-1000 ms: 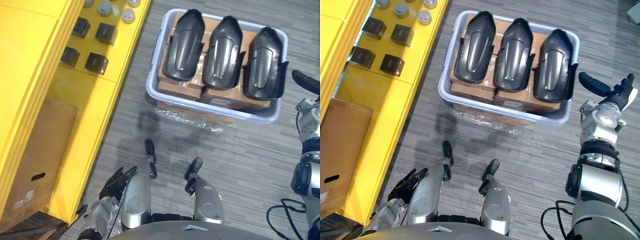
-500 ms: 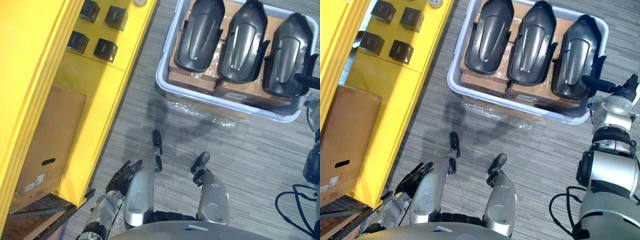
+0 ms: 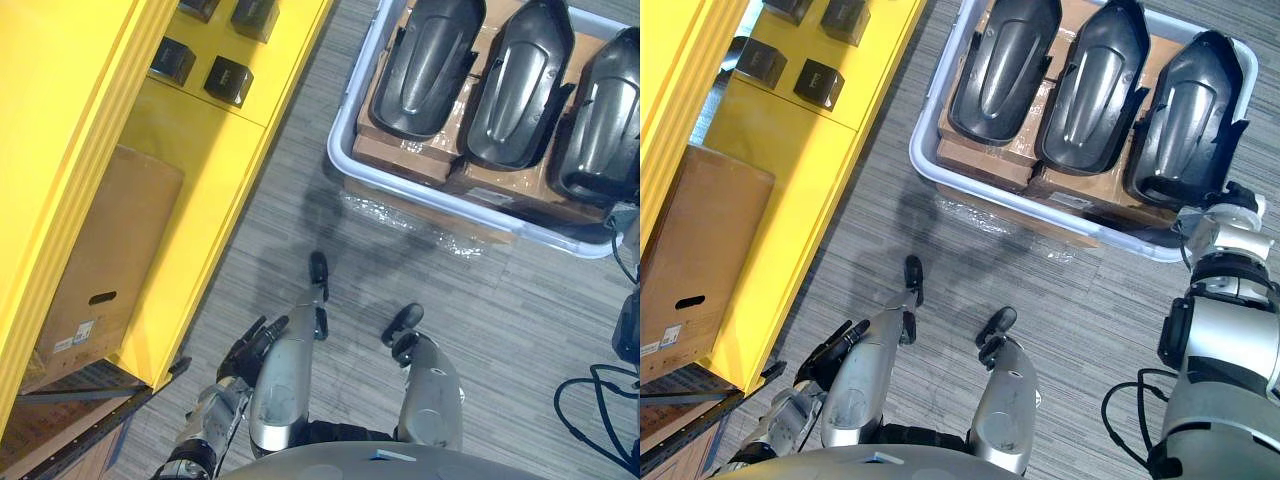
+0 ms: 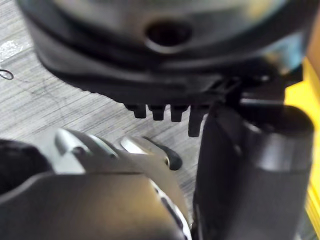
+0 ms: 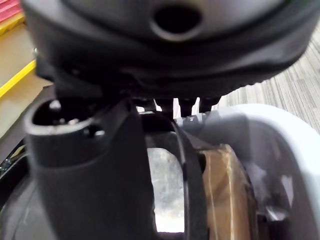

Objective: Walk over and take three plastic housings, then place them on the shelf

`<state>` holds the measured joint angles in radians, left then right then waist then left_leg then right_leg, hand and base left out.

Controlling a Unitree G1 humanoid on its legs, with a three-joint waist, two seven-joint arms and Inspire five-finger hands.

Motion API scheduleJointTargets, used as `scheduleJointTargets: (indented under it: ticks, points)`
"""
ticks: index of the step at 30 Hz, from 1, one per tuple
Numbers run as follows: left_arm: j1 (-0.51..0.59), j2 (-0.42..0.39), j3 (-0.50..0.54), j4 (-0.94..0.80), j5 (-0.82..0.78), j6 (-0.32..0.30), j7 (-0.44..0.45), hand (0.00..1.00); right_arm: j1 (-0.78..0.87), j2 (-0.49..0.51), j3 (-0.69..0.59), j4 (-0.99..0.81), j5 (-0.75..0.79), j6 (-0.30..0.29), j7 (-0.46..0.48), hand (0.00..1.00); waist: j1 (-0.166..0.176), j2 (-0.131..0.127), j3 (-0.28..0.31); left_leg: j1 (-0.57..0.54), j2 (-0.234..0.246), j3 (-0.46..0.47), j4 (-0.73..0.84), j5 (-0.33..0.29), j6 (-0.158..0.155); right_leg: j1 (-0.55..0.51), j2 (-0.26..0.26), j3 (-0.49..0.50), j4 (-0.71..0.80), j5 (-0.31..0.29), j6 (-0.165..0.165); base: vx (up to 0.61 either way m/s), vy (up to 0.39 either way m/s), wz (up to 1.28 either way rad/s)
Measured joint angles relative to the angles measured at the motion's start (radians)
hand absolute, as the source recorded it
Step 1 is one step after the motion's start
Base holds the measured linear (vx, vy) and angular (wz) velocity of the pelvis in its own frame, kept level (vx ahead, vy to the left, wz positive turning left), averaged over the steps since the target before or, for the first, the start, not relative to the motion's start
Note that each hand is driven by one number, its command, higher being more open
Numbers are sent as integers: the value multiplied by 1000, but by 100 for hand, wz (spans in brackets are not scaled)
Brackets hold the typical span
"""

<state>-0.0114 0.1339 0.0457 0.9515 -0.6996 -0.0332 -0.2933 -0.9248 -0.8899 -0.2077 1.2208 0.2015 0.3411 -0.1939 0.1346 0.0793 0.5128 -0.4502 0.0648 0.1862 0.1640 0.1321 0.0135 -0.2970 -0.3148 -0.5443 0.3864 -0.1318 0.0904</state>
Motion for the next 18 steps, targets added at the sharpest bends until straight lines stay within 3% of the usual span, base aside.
scheduleJointTargets:
  ticks: [7,13,18]
  points:
    - [-1,1,2,0,-2,-1,0,100,30,-20,-30,3,-77,38,-5,0,-4,-1,1,4,12,-4,-11,12,-10,-6,8,-2,19,-16,-11,-1,-27,-1]
    - [-1,0,2,-11,-4,0,-2,100,37,9,-65,0,-75,49,52,0,-3,-7,0,33,25,-4,-48,37,-21,6,25,-2,15,-20,-17,-18,-36,-2]
    - [0,8,4,-19,-5,1,2,100,60,52,-68,0,-75,66,51,0,0,-33,0,80,34,-3,-74,48,-28,49,42,-3,-5,-18,-17,-13,-35,-2]
